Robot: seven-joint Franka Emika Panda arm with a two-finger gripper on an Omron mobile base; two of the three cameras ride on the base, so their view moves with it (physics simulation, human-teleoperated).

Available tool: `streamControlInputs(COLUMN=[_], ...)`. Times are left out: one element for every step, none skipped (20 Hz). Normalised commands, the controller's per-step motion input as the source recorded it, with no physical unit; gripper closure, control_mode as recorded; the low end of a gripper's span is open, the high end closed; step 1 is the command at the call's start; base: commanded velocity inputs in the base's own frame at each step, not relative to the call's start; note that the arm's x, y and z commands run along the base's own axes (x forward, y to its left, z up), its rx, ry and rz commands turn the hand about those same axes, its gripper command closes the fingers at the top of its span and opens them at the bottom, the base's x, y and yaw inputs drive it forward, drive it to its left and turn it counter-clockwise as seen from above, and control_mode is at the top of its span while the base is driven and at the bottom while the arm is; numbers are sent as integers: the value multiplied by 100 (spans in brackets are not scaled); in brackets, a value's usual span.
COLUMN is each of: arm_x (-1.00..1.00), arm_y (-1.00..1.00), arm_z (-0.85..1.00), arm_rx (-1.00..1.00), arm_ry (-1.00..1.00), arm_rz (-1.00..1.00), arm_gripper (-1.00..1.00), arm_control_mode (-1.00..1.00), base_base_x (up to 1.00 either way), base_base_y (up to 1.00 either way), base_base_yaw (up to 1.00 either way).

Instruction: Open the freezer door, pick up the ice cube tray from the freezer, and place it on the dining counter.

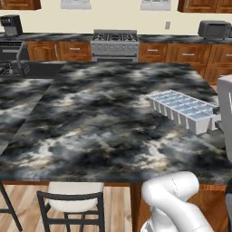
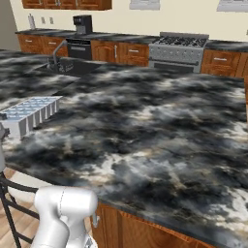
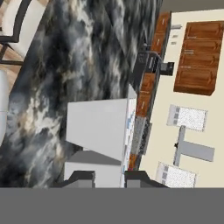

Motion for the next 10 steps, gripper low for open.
streamControlInputs(arm_x=[66,71,71,76,80,80,77,80,80,78], arm_y=[21,16,14,16,9,4,2,4,3,2], arm_z=[-38,-45,-48,-46,-44,-42,-39,-38,-38,-38], arm_rx=[0,0,-1,-2,0,0,0,0,0,0], arm_ry=[7,9,11,17,18,20,23,25,26,27], arm_rz=[13,17,19,20,20,20,21,21,21,21], arm_gripper=[100,100,100,100,100,100,100,100,100,100], arm_control_mode=[-100,-100,-100,-100,-100,-100,-100,-100,-100,-100], base_base_x=[0,0,0,0,0,0,0,0,0,0], base_base_y=[0,0,0,0,0,0,0,0,0,0], base_base_yaw=[0,0,0,0,0,0,0,0,0,0])
